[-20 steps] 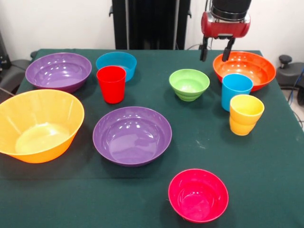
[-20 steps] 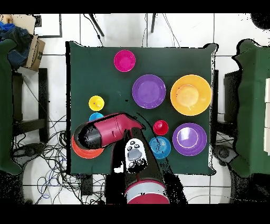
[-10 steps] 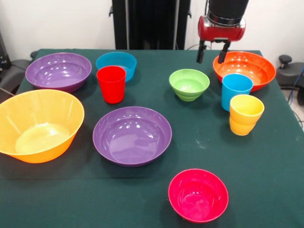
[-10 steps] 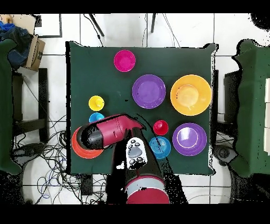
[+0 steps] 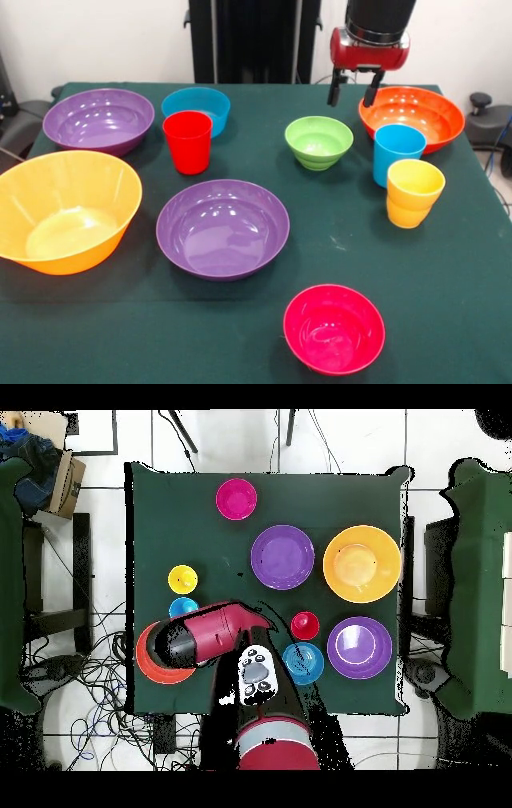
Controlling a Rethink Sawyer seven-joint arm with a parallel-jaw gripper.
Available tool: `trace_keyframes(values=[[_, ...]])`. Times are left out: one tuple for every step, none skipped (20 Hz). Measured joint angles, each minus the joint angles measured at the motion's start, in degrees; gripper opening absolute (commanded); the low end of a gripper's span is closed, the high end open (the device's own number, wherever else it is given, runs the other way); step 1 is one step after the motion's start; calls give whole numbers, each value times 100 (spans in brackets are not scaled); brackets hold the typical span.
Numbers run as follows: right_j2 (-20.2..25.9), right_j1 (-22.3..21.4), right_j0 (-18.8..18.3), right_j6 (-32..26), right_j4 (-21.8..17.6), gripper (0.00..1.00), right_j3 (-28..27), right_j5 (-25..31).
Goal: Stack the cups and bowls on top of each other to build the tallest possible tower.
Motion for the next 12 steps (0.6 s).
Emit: trace_keyframes(values=[[-7, -3, 10, 0, 0, 100, 0, 0], [-15, -5, 24, 0, -1, 100, 0, 0], [-38, -8, 71, 0, 0, 100, 0, 0], [-47, -9, 96, 0, -1, 100, 0, 0], [-54, -9, 121, 0, -1, 100, 0, 0], [-62, -8, 147, 0, -1, 100, 0, 0], [-69, -8, 195, 0, -1, 100, 0, 0], [-70, -9, 219, 0, 0, 100, 0, 0], [-71, -10, 271, 0, 0, 100, 1, 0], [-71, -12, 291, 0, 0, 100, 1, 0], [-71, -18, 330, 0, 0, 100, 0, 0], [-71, -21, 344, 0, 0, 100, 1, 0]])
